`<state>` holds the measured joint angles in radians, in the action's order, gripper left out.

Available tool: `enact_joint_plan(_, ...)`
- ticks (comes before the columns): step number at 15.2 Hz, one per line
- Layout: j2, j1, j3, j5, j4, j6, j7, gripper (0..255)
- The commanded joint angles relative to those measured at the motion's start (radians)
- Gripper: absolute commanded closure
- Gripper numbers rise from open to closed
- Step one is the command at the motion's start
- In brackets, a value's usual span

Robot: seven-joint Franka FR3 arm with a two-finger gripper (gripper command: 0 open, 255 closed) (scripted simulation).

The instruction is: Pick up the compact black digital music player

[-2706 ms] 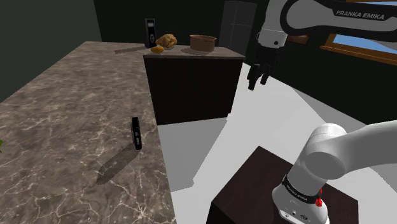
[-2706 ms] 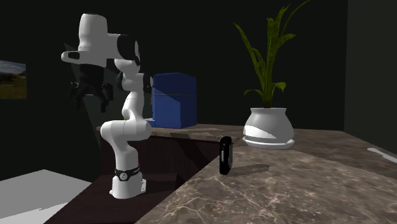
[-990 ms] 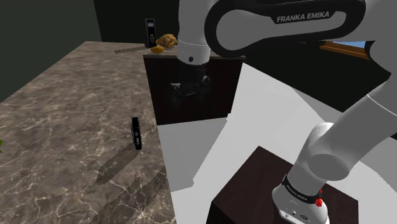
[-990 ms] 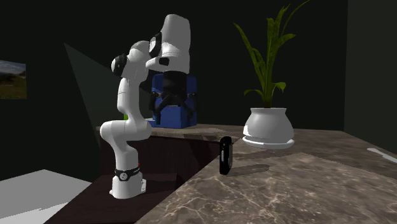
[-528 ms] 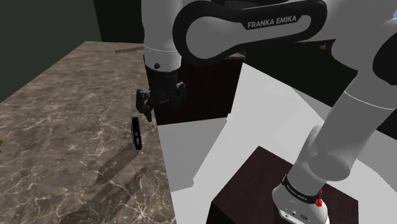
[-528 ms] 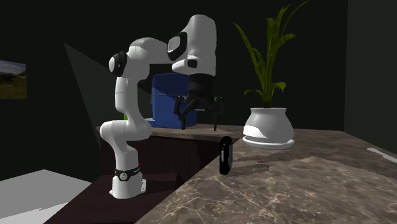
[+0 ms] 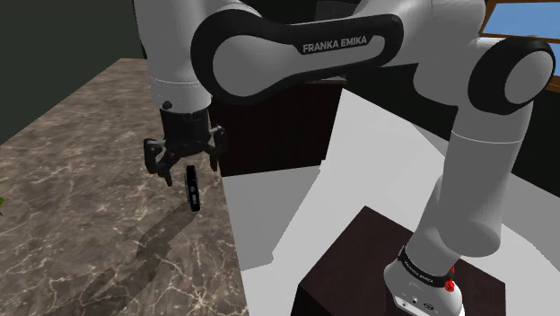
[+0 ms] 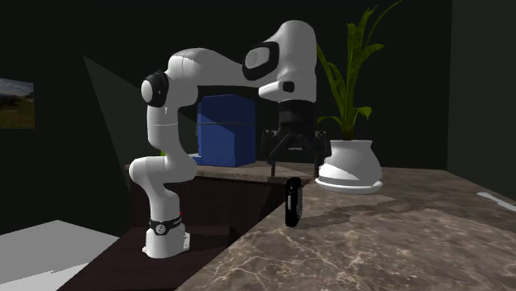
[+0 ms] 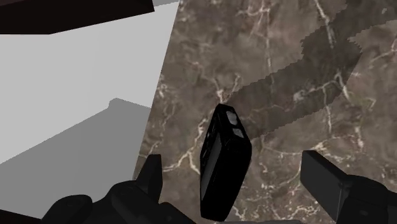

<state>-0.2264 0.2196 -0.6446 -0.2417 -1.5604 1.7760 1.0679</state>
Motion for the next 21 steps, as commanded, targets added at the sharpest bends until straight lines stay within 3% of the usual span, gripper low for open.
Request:
enact_joint_plan(1, -0.008, 0.003, 0.001, -0.007, -0.013, 0.020, 0.009, 0)
enact_joint_plan(7, -0.010, -0.001, 0.003, -0.011, -0.072, 0.080, 0.017, 0)
enact_joint_plan(8, -0.010, -0.002, 0.004, -0.011, -0.074, 0.081, 0.016, 255)
enact_joint_plan(17, -0.010, -0.001, 0.003, -0.011, -0.072, 0.080, 0.017, 255)
enact_joint_plan(21, -0.008, 0.003, 0.001, -0.007, -0.021, 0.027, 0.010, 255)
